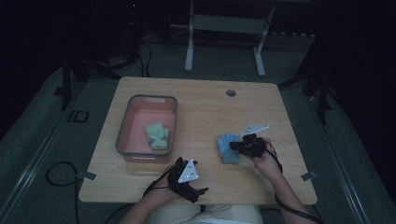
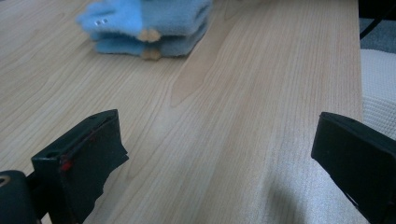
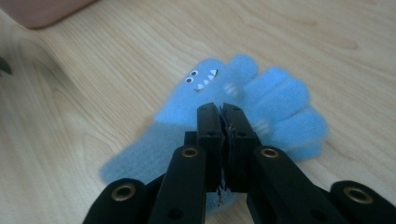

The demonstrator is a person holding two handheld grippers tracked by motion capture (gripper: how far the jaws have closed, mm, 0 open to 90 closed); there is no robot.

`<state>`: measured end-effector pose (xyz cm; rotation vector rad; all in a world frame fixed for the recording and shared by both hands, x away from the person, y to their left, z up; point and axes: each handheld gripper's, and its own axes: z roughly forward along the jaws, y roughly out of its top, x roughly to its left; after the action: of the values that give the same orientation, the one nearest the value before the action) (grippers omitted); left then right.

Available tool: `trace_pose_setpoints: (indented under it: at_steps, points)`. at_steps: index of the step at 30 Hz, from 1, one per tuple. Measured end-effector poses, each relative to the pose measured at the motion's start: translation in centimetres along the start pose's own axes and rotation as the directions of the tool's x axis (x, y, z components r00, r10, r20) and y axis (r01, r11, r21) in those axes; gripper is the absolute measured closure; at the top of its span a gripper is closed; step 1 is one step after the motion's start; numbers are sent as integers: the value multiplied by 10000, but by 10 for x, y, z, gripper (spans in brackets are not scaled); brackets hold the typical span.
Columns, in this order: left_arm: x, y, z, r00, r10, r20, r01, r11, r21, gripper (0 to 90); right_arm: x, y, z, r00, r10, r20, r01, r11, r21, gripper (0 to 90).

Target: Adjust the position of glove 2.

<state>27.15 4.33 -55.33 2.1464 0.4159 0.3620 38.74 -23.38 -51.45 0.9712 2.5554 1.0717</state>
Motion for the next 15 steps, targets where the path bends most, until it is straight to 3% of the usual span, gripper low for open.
trace_pose_setpoints:
  at_steps: [11, 15]
  points:
    - [-2, 1, 2, 9998, 56, 168, -56, 10000, 26, 20, -6, -11, 16, 9996, 288, 9, -288, 9993, 230, 855]
    - [-2, 3, 1, 10000, 50, 47, -49, 9996, -262, 20, -5, -10, 13, 9997, 252, 3, -252, 9995, 210, 792]
